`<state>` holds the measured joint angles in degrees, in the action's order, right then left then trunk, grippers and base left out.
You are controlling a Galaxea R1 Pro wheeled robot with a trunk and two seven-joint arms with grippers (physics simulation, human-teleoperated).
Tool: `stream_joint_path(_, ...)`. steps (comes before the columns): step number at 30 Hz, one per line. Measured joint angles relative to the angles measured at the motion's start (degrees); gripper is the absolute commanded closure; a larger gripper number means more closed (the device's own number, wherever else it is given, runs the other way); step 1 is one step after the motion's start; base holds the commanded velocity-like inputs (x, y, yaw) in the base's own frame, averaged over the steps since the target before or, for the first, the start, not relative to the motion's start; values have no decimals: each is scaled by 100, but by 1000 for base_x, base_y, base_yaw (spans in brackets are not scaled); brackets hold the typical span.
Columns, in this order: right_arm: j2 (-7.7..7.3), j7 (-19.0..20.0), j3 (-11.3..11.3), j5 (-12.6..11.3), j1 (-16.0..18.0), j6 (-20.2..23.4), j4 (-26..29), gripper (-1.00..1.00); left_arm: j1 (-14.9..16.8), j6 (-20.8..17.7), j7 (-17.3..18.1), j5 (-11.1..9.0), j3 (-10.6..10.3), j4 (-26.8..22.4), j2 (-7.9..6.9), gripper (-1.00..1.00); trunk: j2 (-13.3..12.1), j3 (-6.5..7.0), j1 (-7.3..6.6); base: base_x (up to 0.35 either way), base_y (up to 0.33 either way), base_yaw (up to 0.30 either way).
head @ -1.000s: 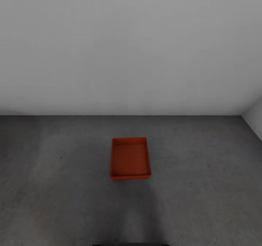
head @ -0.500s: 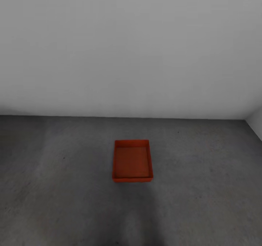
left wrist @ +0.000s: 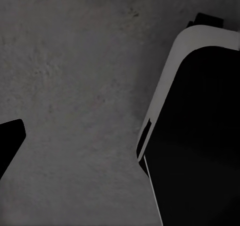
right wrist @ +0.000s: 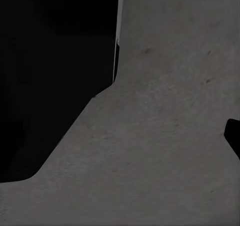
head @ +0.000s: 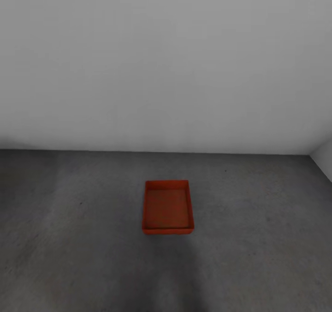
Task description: Move the two storage containers from the living room to the garage. In the garage, place one container on the floor and stack the other container on top of it (either order is fine).
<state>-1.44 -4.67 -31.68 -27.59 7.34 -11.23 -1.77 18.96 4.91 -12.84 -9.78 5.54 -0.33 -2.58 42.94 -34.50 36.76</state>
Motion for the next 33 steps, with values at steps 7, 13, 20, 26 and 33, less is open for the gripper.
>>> stream_joint_path(7, 6, 102, 0, 18, 0, 0, 0, -100, 0, 0, 0, 0, 0, 0, -4, -100, 0, 64, 0, 0, 0, 0)
stream_joint_path(13, 9, 108, -3, 50, -3, 0, 0, -100, 0, 0, 0, -1, 0, 1, -5, -100, 0, 120, 0, 0, 0, 0)
stream_joint_path(20, 13, 108, -8, 61, 0, 0, 0, -100, 0, 0, 0, -1, 0, 0, -6, -100, 0, 184, 0, 0, 0, 0)
stream_joint_path(26, 15, 111, -9, 60, 0, 0, 0, -100, 0, 0, 0, -1, 0, 1, -1, -100, 0, 240, 0, 0, 0, 0)
stream_joint_path(33, 11, 112, -9, 54, 0, 0, 0, -100, 0, 0, 0, -1, 0, 1, -4, -100, 0, 304, 0, 0, 0, 0)
